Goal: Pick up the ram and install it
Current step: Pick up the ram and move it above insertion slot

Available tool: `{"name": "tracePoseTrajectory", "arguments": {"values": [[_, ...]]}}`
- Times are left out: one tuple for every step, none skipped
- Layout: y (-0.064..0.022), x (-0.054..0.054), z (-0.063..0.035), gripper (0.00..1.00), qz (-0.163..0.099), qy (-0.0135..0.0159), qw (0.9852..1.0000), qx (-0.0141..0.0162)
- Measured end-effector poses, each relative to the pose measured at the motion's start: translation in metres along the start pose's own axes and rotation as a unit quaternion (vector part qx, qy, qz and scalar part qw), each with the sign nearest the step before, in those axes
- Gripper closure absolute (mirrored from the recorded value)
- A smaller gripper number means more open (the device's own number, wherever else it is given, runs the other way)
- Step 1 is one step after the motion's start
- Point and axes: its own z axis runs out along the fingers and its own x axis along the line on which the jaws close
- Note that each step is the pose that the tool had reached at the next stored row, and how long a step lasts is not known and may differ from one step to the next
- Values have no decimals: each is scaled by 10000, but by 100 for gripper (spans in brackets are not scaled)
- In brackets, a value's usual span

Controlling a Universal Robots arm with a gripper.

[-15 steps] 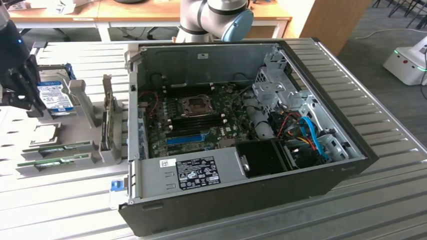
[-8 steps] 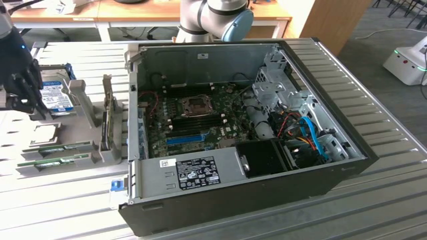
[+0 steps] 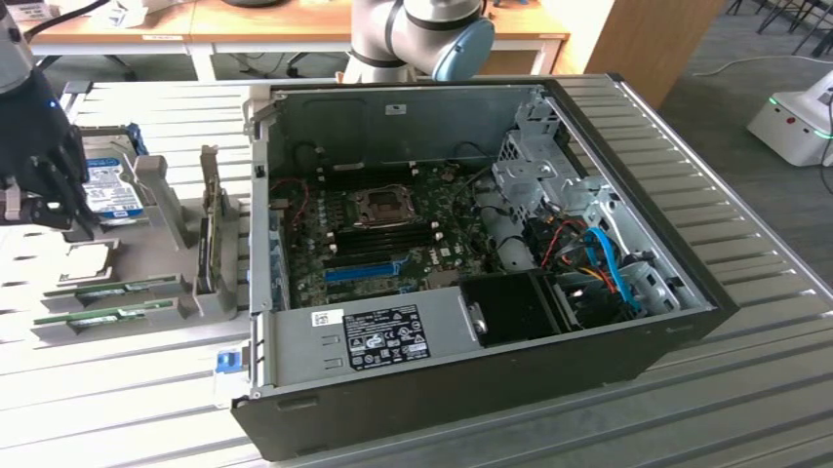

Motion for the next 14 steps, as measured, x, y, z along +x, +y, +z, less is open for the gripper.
{"name": "tracePoseTrajectory", "arguments": {"values": [[0, 0, 14, 76, 0, 0, 10000, 0], [0, 0, 28, 76, 0, 0, 10000, 0], [0, 0, 42, 76, 0, 0, 10000, 0], [-1, 0, 56, 76, 0, 0, 10000, 0], [-2, 1, 70, 76, 0, 0, 10000, 0], [-2, 1, 85, 76, 0, 0, 10000, 1], [-2, 1, 98, 76, 0, 0, 10000, 0], [-2, 1, 112, 76, 0, 0, 10000, 0], [-2, 1, 123, 76, 0, 0, 10000, 0], [-3, 1, 132, 76, 0, 0, 10000, 0], [-3, 1, 136, 76, 0, 0, 10000, 0], [-2, 1, 136, 76, 0, 1, 10000, -1], [-2, 1, 136, 76, 0, 1, 10000, -1], [-3, 1, 137, 76, 0, 1, 10000, -1]]}}
